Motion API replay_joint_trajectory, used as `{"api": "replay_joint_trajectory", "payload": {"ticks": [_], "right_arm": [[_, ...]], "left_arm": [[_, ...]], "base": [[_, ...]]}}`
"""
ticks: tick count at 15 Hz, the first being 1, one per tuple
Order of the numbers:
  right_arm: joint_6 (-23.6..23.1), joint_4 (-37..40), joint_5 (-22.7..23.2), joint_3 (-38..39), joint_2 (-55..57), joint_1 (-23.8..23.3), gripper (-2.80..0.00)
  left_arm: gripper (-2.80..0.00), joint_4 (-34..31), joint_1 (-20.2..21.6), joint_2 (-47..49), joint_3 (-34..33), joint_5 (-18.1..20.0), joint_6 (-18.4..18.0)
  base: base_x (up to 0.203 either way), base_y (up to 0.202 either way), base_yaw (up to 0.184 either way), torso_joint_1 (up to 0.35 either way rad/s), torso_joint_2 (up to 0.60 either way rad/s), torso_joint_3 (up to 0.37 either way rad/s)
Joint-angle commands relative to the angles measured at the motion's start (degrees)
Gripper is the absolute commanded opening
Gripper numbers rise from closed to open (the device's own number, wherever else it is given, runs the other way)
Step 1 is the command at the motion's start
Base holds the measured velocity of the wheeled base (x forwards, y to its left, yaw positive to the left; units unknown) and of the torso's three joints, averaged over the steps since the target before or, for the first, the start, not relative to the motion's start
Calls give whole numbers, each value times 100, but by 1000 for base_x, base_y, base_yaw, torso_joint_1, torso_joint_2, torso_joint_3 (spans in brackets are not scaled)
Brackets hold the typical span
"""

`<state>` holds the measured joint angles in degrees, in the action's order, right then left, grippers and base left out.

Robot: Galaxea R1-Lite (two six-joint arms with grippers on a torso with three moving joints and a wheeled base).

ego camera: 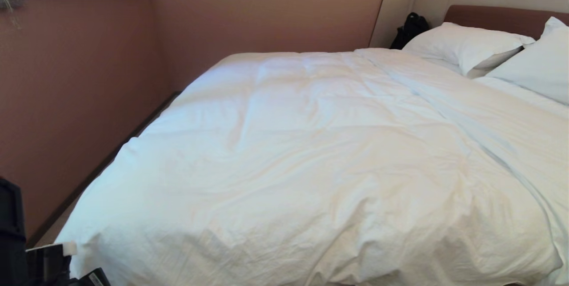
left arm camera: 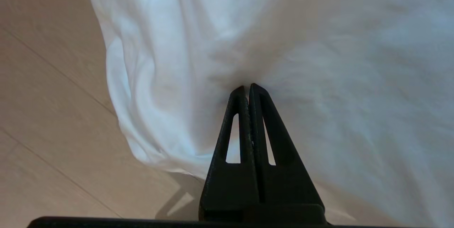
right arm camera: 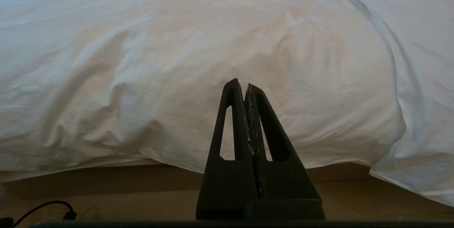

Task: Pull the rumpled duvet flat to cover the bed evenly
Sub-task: Flatten the corners of the folded blanket

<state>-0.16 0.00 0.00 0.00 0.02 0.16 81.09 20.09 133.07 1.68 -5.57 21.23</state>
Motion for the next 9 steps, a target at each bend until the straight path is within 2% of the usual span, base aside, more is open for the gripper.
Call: {"api": "replay_joint_trajectory", "payload": {"ticks": [1, 3, 5, 8, 9], "right_arm": [[-11, 0, 0, 0, -2, 2, -280], [-11, 0, 0, 0, -2, 2, -280], [-11, 0, 3, 0, -2, 2, -280], [-2, 0, 0, 0, -2, 2, -280], [-2, 0, 9, 0, -2, 2, -280]], "left_arm": [[-280, 620, 10, 1066, -93, -228, -163], [-280, 866, 10, 1421, -160, -605, -330], [-280, 819, 7, 1537, -168, -747, -430], [-280, 767, -4, 1959, -168, -1410, -583], [-280, 756, -11, 1964, -168, -1424, -587]], "base": [[0, 0, 0, 0, 0, 0], [0, 0, 0, 0, 0, 0], [0, 0, 0, 0, 0, 0], [0, 0, 0, 0, 0, 0], [0, 0, 0, 0, 0, 0]]}}
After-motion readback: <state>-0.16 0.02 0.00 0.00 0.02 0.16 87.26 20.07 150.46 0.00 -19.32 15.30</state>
